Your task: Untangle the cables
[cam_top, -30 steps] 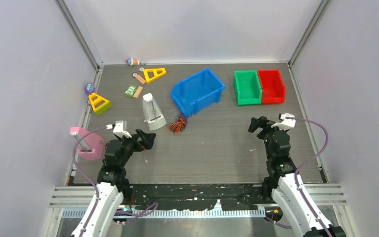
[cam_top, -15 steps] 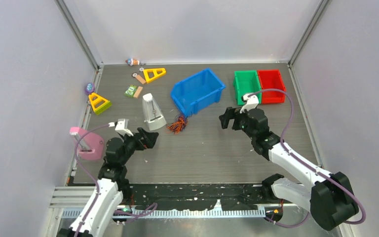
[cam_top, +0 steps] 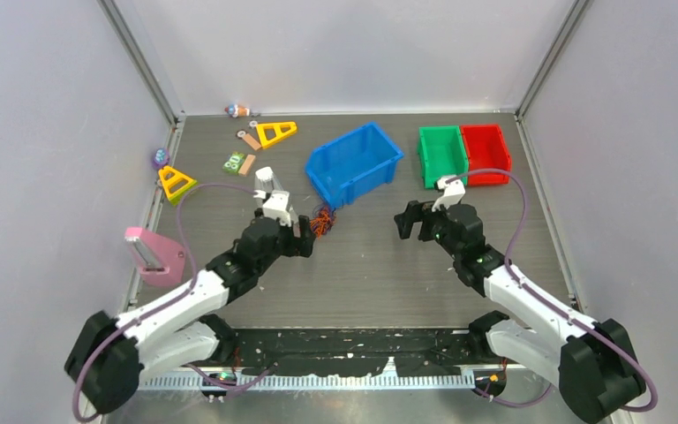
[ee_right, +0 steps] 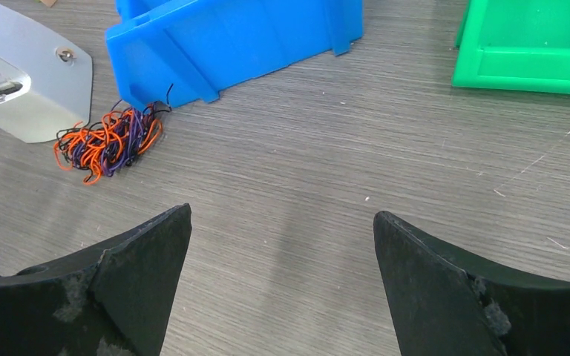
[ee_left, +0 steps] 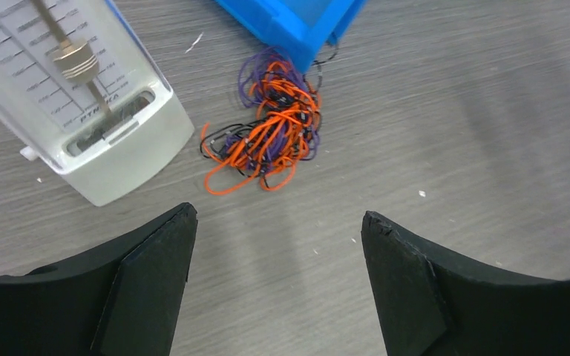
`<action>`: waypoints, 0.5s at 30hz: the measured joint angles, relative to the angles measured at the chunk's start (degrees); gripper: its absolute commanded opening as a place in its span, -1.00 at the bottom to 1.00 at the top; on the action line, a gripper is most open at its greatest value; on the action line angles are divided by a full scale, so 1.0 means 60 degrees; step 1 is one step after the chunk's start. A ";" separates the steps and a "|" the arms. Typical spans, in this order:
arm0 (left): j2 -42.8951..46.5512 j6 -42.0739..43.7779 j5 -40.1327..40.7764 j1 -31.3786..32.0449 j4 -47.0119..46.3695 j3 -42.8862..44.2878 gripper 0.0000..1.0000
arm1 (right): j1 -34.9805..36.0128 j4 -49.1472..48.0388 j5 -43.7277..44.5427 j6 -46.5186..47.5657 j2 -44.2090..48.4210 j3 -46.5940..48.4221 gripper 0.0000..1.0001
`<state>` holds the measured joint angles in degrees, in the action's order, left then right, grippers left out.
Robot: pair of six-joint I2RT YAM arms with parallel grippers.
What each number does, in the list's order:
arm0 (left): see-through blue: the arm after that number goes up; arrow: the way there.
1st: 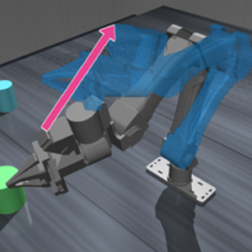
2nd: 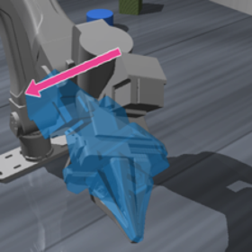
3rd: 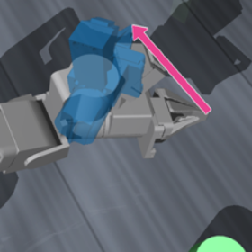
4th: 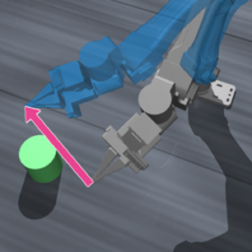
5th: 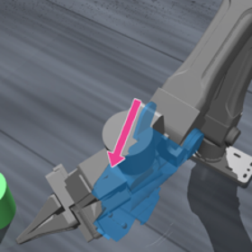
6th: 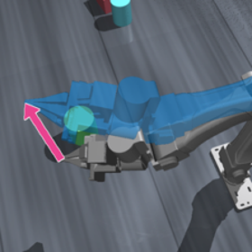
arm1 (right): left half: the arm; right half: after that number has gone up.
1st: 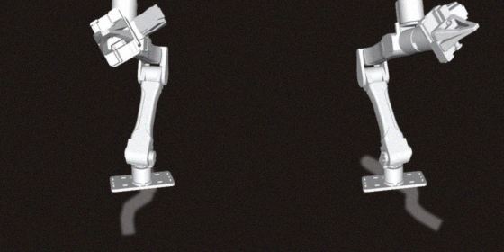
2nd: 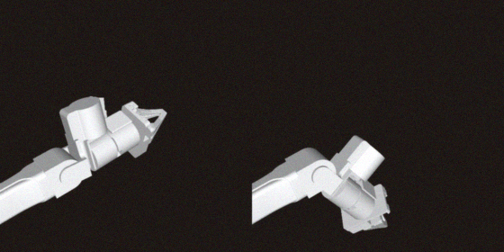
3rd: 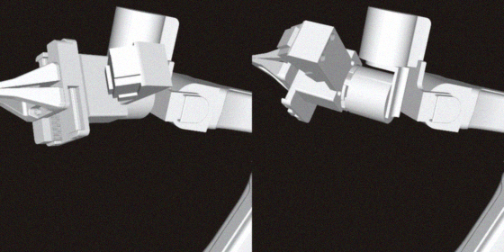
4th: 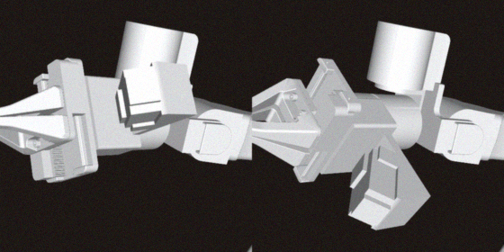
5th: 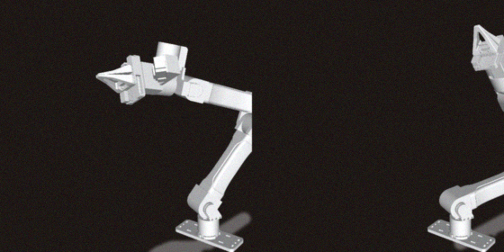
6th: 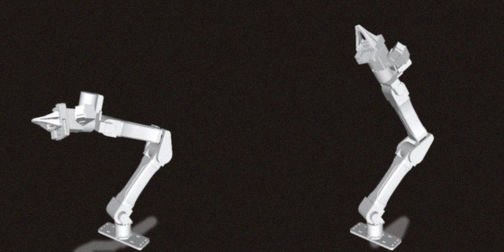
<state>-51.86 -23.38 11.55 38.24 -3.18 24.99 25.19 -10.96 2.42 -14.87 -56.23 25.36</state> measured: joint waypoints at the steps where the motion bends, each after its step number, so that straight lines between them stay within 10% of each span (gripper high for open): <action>1: -0.0557 0.0073 0.0233 0.0087 -0.0007 0.0266 0.59 | 0.0000 0.0007 -0.0022 -0.0004 0.0117 -0.0076 0.96; 15: -0.5049 0.1319 0.1268 0.0306 0.0000 0.2386 0.37 | 0.0000 0.0204 -0.0171 -0.0011 0.1814 -0.0568 0.95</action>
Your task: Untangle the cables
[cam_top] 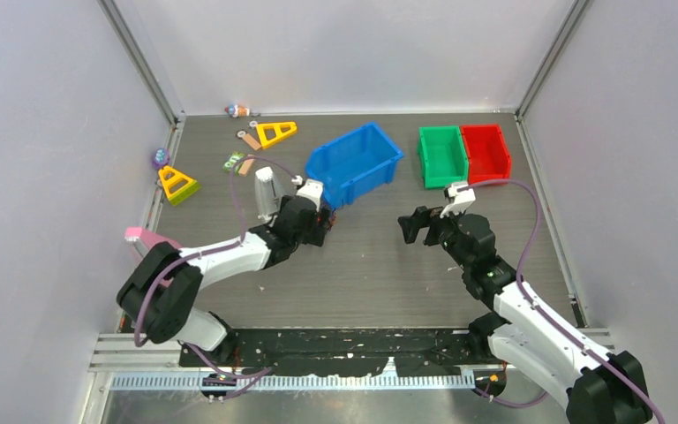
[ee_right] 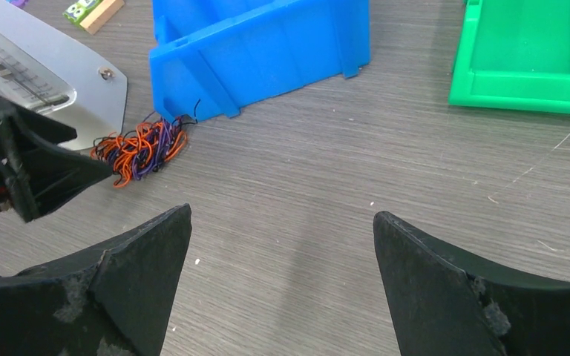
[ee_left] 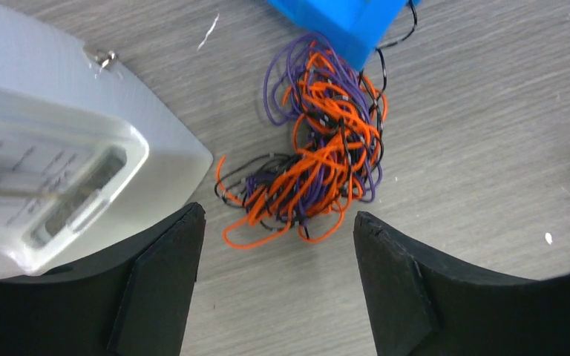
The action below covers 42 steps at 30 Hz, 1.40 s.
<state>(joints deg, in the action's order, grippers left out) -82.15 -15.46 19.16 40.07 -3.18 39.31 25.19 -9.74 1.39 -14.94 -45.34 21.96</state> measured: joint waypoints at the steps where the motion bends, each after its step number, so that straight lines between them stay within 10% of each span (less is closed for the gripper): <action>1: -0.0240 0.0095 0.0051 0.0000 0.0022 0.0200 0.25 | 0.0000 0.0033 0.0000 0.0000 0.0022 -0.0022 0.95; 9: -0.1089 0.0404 -0.0160 0.0066 0.0233 0.0936 -1.00 | 0.0000 0.0291 0.0000 -0.0051 0.0149 -0.0208 0.95; 20: 0.1676 0.0437 -0.2087 0.0310 -0.0572 -0.1213 -0.95 | 0.0000 0.0328 -0.0732 -0.0208 0.0211 -0.0630 0.97; 25: 0.1410 0.0481 -0.2146 0.0310 -0.0576 -0.1100 0.02 | 0.0000 0.0295 -0.0900 -0.0335 0.0189 -0.0729 0.96; 29: 0.0747 0.0423 -0.2135 0.0310 -0.0492 -0.0688 0.18 | 0.0000 0.0266 -0.1031 -0.0444 0.0102 -0.0732 0.96; 32: 0.0313 0.0404 -0.2171 0.0310 -0.0295 -0.0437 -0.13 | 0.0000 0.0277 -0.1089 -0.0499 0.0055 -0.0729 0.96; 35: -0.0182 0.0331 -0.2237 0.0310 -0.0015 -0.0153 -0.94 | 0.0000 0.0280 -0.1107 -0.0535 0.0058 -0.0732 0.96; 42: -0.0208 0.0408 -0.3373 0.0299 -0.0178 -0.0153 -1.00 | 0.0047 0.0040 -0.1938 -0.0699 -0.0576 -0.0721 0.72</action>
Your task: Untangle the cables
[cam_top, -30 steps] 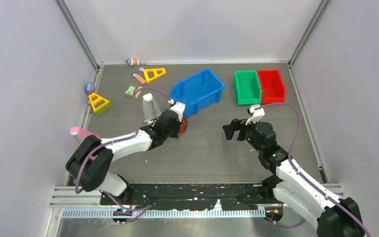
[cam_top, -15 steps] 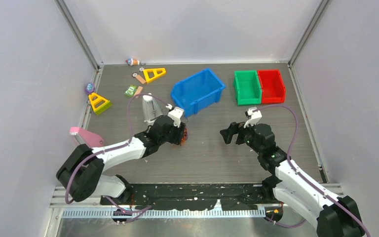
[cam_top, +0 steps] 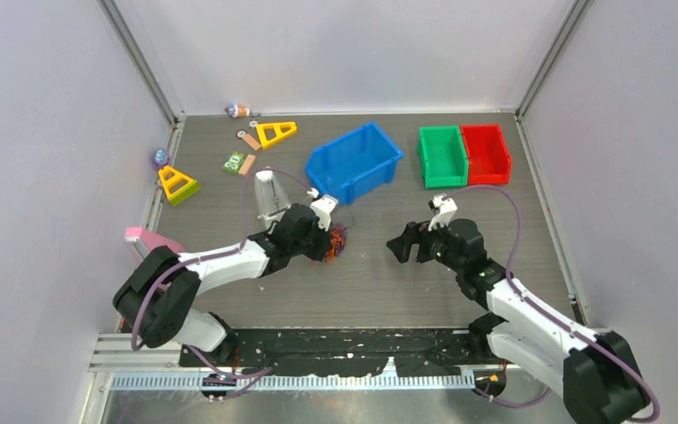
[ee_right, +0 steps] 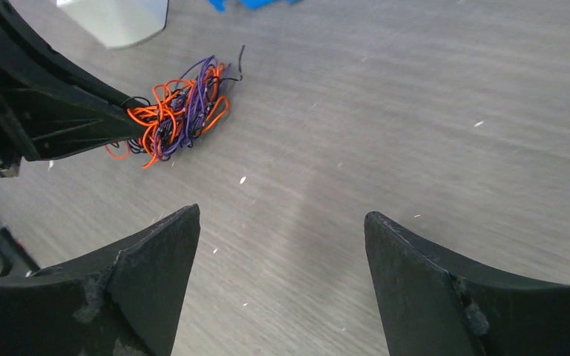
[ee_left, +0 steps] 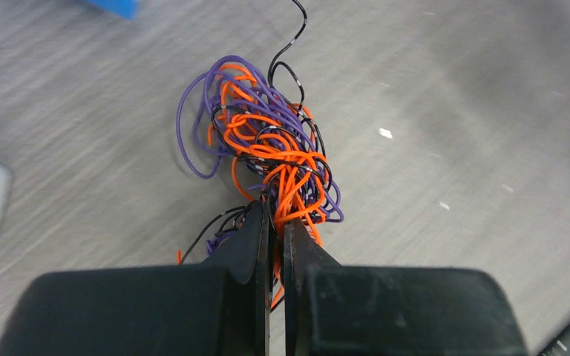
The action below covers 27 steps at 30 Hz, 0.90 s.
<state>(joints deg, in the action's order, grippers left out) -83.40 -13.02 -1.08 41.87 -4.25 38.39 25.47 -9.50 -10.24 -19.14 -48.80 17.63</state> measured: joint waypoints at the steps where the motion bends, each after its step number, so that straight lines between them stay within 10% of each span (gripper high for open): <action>1: 0.0127 -0.0007 -0.0299 -0.0004 -0.0200 -0.0160 -1.00 | 0.0022 -0.0029 -0.0178 -0.0062 -0.0219 0.0018 0.71; 13: 0.1206 -0.0550 -0.3894 0.0011 -0.3253 -0.1494 -1.00 | 0.1657 -0.2554 -0.1956 -0.1115 -0.2503 0.0076 0.62; 20: 0.1071 -0.0831 -0.4830 0.0011 -0.4040 -0.1494 -1.00 | 0.2364 -0.3803 -0.1847 -0.1377 -0.3424 0.0098 -0.75; 27: 0.1402 -0.0787 -0.3657 0.0066 -0.3945 -0.1504 -1.00 | 0.2634 -0.2903 -0.0091 -0.1603 -0.2393 0.0098 -0.90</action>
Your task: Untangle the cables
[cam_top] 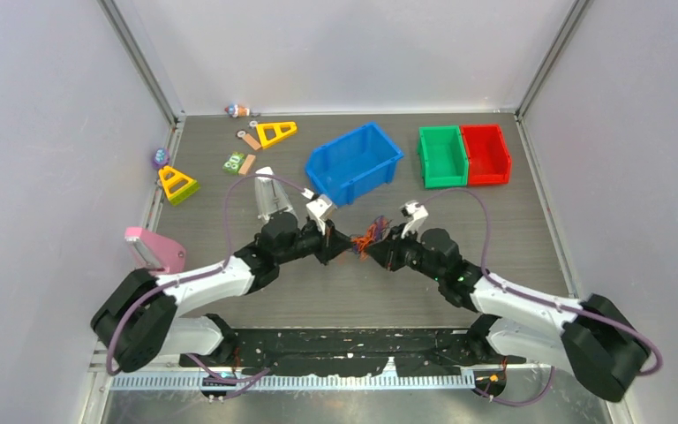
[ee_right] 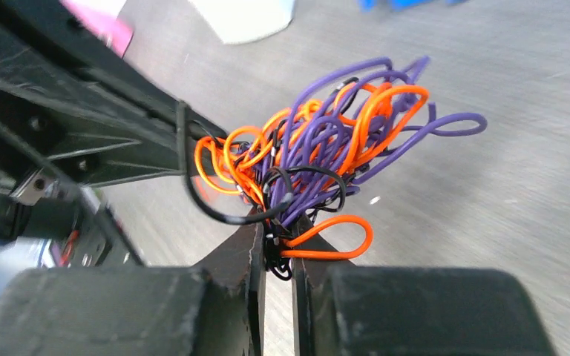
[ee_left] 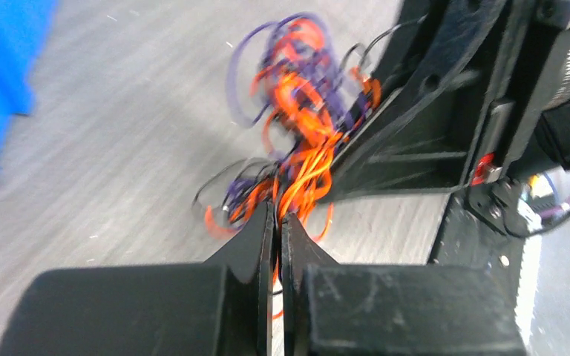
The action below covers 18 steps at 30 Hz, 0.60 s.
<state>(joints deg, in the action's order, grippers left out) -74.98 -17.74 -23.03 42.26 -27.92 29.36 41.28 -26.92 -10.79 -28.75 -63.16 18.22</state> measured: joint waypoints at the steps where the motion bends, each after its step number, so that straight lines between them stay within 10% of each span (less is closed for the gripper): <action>1: 0.0270 0.0000 0.0474 0.0055 0.0051 -0.0033 -1.00 | 0.0062 0.0364 0.0612 -0.0062 0.0470 -0.0007 -0.90; 9: 0.2524 -0.0066 0.5952 -0.0164 0.1282 -0.0933 -1.00 | -0.0401 0.3435 0.6921 -0.0903 0.3665 -0.0601 -0.89; 18: 0.2419 -0.0168 0.7508 -0.0171 0.2251 -0.0998 -1.00 | -0.0401 0.5362 0.8870 -0.1617 0.3690 -0.0659 -0.84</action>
<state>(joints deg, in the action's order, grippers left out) -60.47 -18.74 22.02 41.23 -14.41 23.38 38.87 5.26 42.44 -38.46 -41.01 14.26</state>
